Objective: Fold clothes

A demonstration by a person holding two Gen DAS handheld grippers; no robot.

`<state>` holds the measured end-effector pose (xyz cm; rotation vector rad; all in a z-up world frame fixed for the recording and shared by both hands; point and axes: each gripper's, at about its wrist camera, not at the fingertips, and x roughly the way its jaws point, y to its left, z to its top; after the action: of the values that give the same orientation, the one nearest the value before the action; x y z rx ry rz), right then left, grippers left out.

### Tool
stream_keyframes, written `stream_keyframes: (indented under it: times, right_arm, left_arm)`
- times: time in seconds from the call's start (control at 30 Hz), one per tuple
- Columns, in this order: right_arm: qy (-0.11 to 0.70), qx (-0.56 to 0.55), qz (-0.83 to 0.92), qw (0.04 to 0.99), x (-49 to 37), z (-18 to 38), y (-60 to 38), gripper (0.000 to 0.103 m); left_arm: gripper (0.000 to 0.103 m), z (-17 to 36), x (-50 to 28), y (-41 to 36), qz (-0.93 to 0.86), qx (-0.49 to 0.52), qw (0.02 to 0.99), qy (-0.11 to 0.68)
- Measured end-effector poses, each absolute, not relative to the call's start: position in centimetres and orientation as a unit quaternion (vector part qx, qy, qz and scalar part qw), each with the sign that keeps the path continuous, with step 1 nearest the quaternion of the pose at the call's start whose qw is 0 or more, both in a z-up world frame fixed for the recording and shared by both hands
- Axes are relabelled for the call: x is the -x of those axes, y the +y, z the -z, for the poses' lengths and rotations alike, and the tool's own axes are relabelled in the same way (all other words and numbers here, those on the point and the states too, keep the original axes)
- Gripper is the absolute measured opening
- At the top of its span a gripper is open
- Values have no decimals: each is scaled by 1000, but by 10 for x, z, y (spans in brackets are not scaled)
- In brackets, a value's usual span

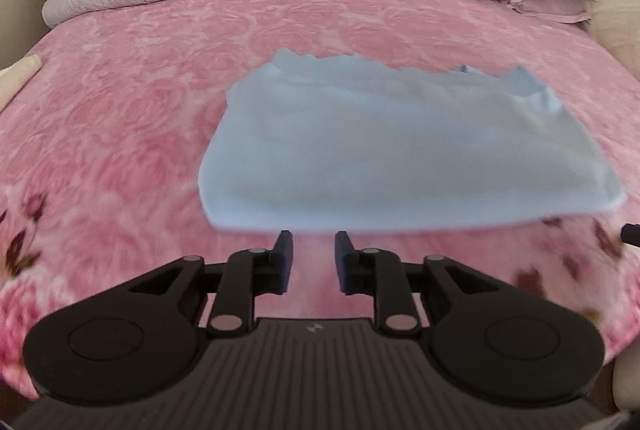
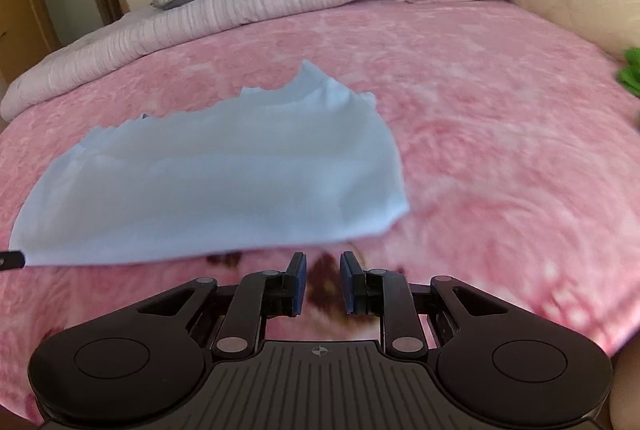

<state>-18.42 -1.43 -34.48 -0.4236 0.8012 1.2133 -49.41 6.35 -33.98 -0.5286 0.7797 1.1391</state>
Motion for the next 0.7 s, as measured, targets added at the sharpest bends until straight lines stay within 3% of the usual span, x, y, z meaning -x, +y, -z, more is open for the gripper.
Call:
stream_keyframes:
  times: [0.47, 0.7]
  right_arm:
    - [328, 191, -546, 747, 242, 277, -112, 22]
    - [305, 187, -570, 740, 269, 260, -137, 22]
  left_arm:
    - [29, 269, 529, -61, -525, 194, 770, 307]
    - [33, 251, 551, -89, -538, 186, 772, 281]
